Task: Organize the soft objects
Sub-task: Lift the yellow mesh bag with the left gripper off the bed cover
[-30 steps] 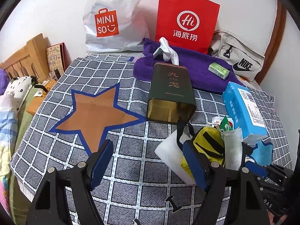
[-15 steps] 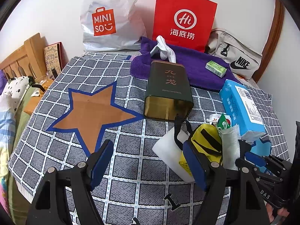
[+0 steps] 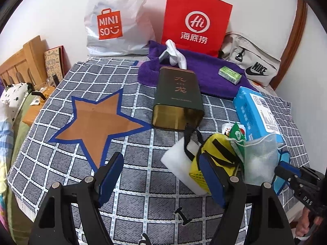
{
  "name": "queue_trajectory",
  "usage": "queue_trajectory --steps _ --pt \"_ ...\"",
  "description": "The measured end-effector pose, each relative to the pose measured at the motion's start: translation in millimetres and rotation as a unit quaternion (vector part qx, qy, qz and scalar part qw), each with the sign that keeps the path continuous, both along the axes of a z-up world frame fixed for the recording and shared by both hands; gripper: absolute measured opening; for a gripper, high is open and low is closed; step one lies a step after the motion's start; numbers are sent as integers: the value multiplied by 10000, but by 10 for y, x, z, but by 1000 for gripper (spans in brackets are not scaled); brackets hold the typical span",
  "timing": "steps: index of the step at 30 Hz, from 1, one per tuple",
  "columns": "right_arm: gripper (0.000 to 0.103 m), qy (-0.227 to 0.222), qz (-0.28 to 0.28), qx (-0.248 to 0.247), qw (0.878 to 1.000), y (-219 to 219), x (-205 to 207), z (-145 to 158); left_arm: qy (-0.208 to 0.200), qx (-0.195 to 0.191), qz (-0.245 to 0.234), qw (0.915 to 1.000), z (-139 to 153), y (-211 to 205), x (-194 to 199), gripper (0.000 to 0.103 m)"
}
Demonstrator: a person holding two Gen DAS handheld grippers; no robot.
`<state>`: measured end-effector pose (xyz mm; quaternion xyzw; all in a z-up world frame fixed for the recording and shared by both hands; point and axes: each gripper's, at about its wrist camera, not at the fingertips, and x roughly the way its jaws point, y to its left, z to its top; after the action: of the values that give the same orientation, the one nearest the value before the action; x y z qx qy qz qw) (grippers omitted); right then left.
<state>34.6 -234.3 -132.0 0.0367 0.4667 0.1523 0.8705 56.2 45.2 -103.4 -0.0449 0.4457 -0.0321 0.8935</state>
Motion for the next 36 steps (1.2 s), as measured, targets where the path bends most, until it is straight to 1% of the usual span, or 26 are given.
queue_trajectory --steps 4,5,7,8,9,10,12,14,16,19,21,24,27,28,29,30,33,35,36 --pt "22 142 97 185 9997 -179 -29 -52 48 29 -83 9999 -10 -65 7 75" --pt "22 239 135 166 9995 -229 -43 -92 58 35 -102 9999 -14 -79 6 75" --pt "22 275 93 82 9995 -323 -78 -127 66 60 -137 9999 -13 -102 0 75" --pt "20 339 116 106 9993 -388 -95 -149 66 69 -148 9998 -12 -109 -1 75" --pt "17 369 86 106 9992 -444 -100 -158 71 74 -161 9998 -13 -117 1 75" --pt "17 369 -73 51 9993 -527 -107 -168 82 71 -169 9998 -15 -125 8 75" --pt "17 467 -186 78 9987 -613 -98 -209 102 55 -181 9998 -23 -141 23 75" --pt "17 466 -222 90 9986 -626 -87 -236 132 36 -198 9997 -38 -161 43 75" --pt "18 581 -224 61 9980 -604 -68 -277 168 47 -222 9996 -53 -187 59 75" --pt "24 671 -344 110 9971 -578 -27 -328 180 110 -246 9995 -59 -210 58 75" --pt "34 662 -482 74 9966 -549 14 -356 178 76 -244 9995 -58 -208 64 75" --pt "35 741 -681 -333 9944 -469 95 -435 206 68 -246 9995 -72 -203 72 75" --pt "39 594 -677 -615 9940 -350 119 -438 232 76 -256 9994 -88 -201 84 75" --pt "38 481 -604 -724 9944 -305 124 -445 240 59 -255 9994 -92 -197 90 75" --pt "31 379 -486 -806 9948 -274 124 -456 243 43 -257 9994 -94 -194 93 75" --pt "26 286 -356 -864 9952 -254 129 -456 242 36 -261 9994 -95 -191 92 75" --pt "20 121 -138 -869 9960 -294 114 -424 232 50 -269 9994 -92 -183 90 75" --pt "20 228 -153 -1008 9945 -328 91 -424 228 28 -248 9994 -89 -160 92 75" --pt "24 283 -187 -1061 9938 -345 87 -422 224 7 -241 9995 -86 -150 93 75"
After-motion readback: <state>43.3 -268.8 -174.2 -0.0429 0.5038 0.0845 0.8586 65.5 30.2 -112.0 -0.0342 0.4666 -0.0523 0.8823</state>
